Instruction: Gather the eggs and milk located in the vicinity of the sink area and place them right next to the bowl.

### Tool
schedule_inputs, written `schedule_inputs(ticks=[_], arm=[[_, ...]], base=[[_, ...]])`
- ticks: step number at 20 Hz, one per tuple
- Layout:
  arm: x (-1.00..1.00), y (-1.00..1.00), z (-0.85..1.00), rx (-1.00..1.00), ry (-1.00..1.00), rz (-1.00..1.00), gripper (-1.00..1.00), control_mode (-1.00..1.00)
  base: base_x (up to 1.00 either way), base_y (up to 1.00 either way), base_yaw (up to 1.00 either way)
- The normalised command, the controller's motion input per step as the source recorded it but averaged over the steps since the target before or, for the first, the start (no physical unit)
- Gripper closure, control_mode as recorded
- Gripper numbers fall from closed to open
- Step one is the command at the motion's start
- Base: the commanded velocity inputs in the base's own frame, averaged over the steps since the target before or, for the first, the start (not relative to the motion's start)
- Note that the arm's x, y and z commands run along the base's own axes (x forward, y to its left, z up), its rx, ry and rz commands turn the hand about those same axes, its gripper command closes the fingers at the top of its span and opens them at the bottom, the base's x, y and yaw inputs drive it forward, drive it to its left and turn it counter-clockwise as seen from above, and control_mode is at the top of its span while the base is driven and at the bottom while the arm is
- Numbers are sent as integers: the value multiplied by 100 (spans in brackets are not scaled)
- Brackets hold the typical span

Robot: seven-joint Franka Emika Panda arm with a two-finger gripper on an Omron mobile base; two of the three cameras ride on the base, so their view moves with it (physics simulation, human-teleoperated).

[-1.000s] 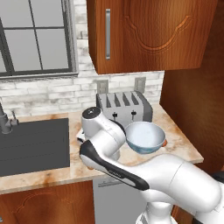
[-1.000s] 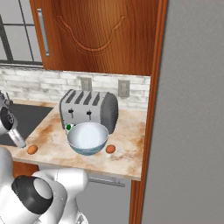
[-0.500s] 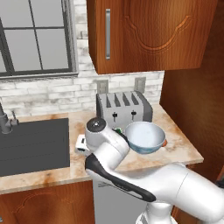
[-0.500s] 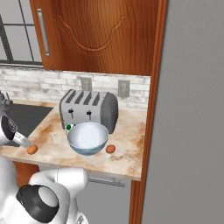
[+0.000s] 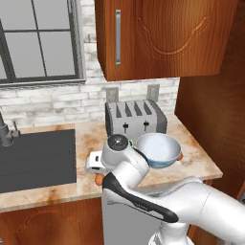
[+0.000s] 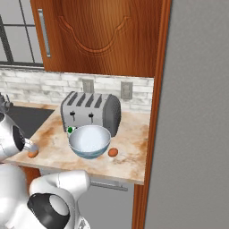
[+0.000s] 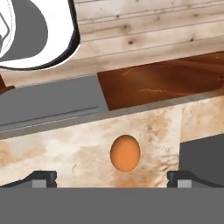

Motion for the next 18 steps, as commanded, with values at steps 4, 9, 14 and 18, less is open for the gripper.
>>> schedule_inputs(ticks=[4, 9, 14, 18], arm=[[32, 4, -3, 0, 12, 8, -100, -100], [31, 24, -29, -2, 12, 3, -100, -100], [24, 38, -41, -8, 8, 0, -100, -100], [17, 28, -28, -7, 3, 0, -100, -100]], base=[[0, 0, 0], [0, 0, 0], [0, 0, 0], [0, 0, 0]])
